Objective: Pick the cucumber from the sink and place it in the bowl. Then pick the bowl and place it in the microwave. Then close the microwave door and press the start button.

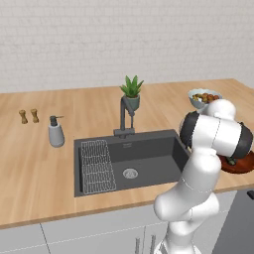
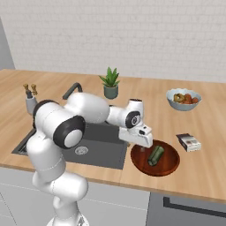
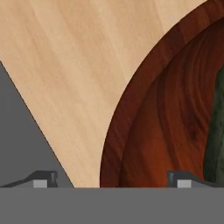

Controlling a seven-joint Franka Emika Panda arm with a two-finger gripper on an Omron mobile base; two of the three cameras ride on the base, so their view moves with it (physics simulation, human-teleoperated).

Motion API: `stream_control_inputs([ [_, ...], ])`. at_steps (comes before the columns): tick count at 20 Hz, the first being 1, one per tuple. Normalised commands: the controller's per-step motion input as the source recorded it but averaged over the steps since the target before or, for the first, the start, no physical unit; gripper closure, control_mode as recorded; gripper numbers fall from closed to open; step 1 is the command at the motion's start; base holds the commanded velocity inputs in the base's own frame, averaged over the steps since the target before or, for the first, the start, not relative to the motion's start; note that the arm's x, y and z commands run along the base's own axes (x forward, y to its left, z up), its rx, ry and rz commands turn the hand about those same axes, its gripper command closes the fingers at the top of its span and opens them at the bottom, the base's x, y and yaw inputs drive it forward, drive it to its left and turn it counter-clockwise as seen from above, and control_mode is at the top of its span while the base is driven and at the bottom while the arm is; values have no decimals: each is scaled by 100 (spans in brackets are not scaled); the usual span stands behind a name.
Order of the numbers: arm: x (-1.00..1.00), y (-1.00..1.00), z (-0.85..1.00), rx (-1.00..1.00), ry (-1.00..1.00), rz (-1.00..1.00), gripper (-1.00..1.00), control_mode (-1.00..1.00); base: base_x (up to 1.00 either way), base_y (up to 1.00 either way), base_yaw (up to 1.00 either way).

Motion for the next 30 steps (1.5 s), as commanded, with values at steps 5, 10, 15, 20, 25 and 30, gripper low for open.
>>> stream_control_inputs([
  [5, 1, -12, -17, 0, 0, 0, -100, -100, 0, 0, 0],
  [10, 2, 0, -14, -2, 0, 0, 100, -100, 0, 0, 0],
  [15, -5, -1, 2, -1, -2, 0, 100, -100, 0, 0, 0],
  [20, -29, 7, 46, -6, -11, 0, 100, -100, 0, 0, 0],
  [25, -38, 31, 71, -19, -19, 5, 100, -100, 0, 0, 0],
  [30, -52, 46, 71, -23, -16, 7, 100, -100, 0, 0, 0],
])
